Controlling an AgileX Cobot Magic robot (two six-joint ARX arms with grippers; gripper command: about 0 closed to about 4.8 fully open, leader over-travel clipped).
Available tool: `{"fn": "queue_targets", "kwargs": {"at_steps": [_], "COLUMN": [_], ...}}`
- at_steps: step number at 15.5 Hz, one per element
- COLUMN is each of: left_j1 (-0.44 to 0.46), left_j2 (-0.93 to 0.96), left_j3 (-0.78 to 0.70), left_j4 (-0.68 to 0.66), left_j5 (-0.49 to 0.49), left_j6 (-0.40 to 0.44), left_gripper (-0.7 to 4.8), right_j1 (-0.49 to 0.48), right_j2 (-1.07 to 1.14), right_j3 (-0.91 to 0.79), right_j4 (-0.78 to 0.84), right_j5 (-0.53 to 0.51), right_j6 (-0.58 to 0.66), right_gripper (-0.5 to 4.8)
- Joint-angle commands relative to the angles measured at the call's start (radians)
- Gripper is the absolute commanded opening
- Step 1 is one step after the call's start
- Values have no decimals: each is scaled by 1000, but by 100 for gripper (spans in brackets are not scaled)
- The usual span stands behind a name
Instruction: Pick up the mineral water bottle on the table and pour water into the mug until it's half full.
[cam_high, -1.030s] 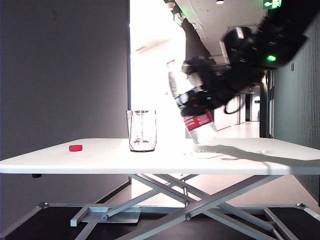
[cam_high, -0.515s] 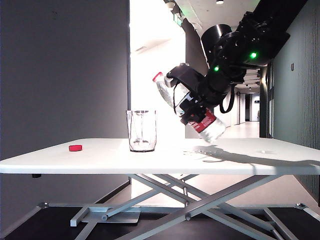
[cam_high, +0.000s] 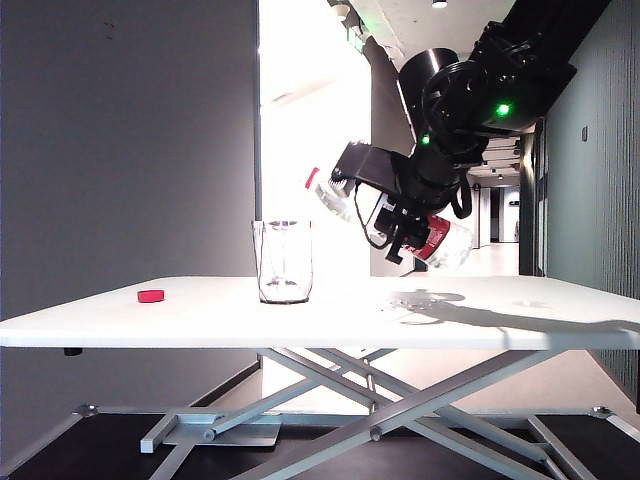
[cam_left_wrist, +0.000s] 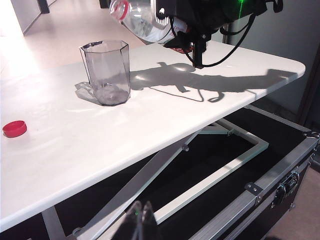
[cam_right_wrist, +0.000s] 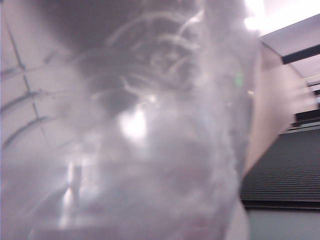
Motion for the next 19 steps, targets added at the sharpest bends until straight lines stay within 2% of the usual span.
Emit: {"fn": "queue_targets", "kwargs": {"at_steps": [1,3,7,11,19], "left_j1": [-1,-1,-1,-1,-1], "left_j2": [0,0,0,0,0], "left_j3": [1,1,1,1,1], "left_j4": [-4,-4,-4,-4,-4], "left_j5": [6,6,6,6,6], "left_j6": [0,0,0,0,0], "left_gripper": [-5,-5,-5,-5,-5], "right_j1": [14,19,20,20,20], "right_j2": [-21,-21,-19,-19,-19], "right_j3": [16,18,47,47,47], "right_j4": [80,96,96,97,144], "right_j5": [47,76,172,181,276], "right_j6": [-99,-158,-200,-281,-429], "right_gripper": [166,166,165,165,166]}}
